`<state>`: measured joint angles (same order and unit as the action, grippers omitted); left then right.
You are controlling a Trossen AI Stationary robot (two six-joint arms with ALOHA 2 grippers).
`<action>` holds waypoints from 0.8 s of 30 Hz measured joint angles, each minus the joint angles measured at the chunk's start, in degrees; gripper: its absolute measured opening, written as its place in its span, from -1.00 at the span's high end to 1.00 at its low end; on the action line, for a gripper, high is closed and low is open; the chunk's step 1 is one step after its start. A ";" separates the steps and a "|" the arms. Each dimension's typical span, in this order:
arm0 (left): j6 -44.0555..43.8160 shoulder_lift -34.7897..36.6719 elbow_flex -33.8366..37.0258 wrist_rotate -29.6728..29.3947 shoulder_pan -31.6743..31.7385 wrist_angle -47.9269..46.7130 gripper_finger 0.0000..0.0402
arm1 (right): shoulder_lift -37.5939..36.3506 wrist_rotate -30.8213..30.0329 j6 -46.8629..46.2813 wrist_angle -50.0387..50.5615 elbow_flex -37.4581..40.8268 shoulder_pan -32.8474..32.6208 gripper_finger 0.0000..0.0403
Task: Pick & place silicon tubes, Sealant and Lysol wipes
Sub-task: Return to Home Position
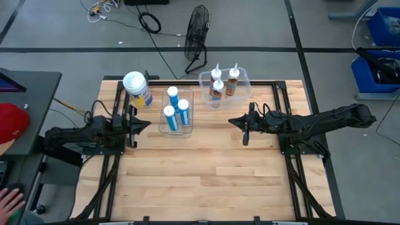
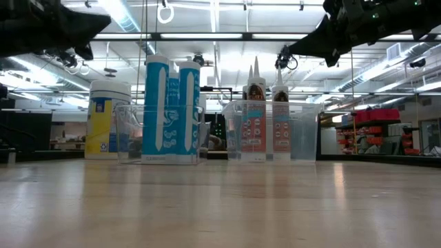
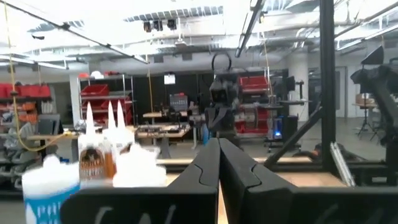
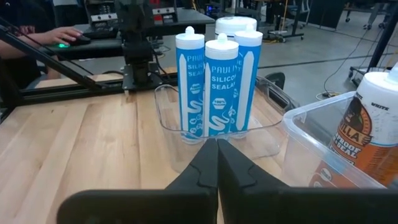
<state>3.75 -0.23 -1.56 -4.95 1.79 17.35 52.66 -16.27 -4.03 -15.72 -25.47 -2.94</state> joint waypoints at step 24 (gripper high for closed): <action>-4.15 -0.42 1.09 -0.31 0.67 -12.29 0.92 | -14.22 10.18 1.74 -18.73 18.28 4.57 1.00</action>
<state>-0.40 -0.64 -0.47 -5.26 2.46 5.06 38.44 -6.09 -2.29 -34.46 -7.19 1.63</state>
